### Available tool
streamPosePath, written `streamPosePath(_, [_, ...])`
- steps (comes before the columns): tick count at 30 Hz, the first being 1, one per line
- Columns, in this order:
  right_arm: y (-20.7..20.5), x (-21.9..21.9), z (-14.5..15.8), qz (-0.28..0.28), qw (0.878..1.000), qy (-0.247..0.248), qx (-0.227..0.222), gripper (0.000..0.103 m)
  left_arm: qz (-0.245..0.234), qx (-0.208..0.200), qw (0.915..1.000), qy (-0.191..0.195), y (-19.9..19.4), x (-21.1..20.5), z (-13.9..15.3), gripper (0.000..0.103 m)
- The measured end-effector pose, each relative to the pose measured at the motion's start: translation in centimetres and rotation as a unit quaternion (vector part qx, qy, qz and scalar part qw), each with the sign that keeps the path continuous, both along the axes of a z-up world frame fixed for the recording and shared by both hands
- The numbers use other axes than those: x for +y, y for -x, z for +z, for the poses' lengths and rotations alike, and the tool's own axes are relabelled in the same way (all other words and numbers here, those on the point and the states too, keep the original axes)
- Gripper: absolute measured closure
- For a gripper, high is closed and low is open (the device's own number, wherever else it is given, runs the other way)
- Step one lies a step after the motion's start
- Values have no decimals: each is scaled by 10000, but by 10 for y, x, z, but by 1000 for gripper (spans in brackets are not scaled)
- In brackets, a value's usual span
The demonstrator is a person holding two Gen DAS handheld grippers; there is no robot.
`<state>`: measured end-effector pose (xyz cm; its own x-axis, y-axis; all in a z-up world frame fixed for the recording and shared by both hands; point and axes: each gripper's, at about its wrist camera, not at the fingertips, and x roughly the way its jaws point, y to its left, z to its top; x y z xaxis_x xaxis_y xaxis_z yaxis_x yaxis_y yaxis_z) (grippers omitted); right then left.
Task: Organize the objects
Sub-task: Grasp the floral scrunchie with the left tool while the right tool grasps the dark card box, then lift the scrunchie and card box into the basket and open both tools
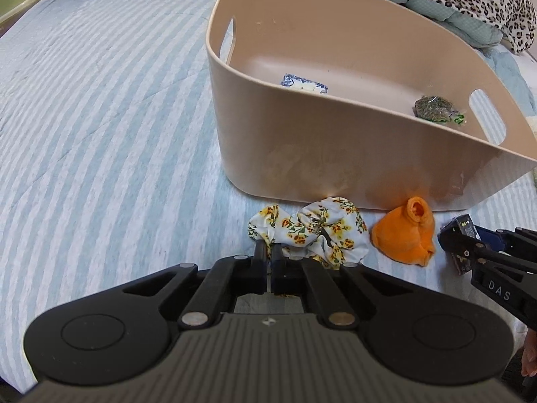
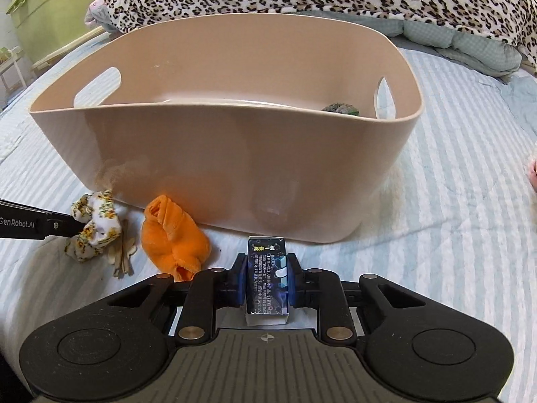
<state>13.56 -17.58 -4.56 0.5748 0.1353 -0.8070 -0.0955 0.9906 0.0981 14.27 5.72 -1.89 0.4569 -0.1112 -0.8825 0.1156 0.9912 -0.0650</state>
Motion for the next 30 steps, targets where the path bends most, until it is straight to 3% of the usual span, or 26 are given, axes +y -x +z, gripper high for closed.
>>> streamPosePath(9, [21,-8,24,-7,9996,-134,-240,82,-17,-411,9991,68,21,-4,37,101])
streamPosePath(20, [43,-21,97,-31,9939,-319,-1055,82,-159,-1299,9912,198,43,-19,107,101])
streamPosePath(25, [33,-25,132,44,9882,-222,-1517,82,-208,-1752,9842,140,38,-26,136,101])
streamPosePath(30, [11,-29,152,15,9837,-59,-1799,82,-237,-1950,9805,56,16,-37,148,101])
